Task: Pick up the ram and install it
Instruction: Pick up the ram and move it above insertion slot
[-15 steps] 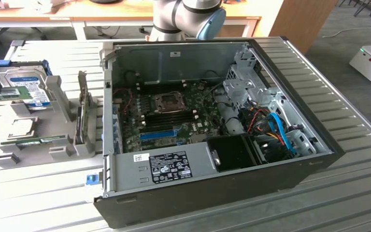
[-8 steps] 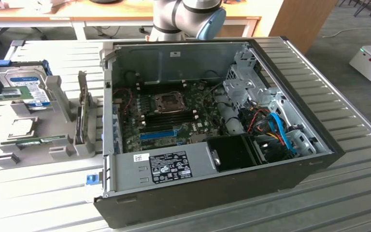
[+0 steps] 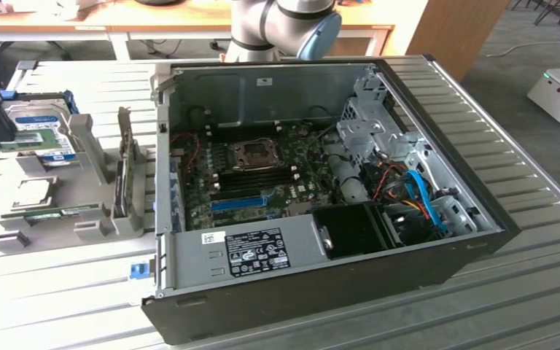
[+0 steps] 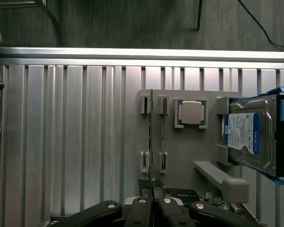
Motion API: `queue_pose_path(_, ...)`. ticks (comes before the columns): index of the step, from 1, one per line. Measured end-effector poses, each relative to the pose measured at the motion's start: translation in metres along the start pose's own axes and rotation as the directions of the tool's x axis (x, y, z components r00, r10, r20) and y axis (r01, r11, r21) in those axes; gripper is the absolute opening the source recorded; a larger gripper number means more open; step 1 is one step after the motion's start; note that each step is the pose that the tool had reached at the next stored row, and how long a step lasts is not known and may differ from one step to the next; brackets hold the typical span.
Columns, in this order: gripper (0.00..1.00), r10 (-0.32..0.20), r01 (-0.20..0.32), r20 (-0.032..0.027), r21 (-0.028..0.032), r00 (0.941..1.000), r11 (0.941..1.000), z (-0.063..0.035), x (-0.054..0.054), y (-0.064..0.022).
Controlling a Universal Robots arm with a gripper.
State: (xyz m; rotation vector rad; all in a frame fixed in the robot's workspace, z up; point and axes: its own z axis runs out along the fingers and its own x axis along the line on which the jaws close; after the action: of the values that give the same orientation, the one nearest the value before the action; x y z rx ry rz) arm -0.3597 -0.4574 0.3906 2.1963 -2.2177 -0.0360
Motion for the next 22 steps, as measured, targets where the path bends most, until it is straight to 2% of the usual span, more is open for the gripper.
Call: queue_pose_path(22,0.12,0.000,0.000,0.0002,0.0001,1.0000,1.0000,-0.0013,0.000,-0.0464)
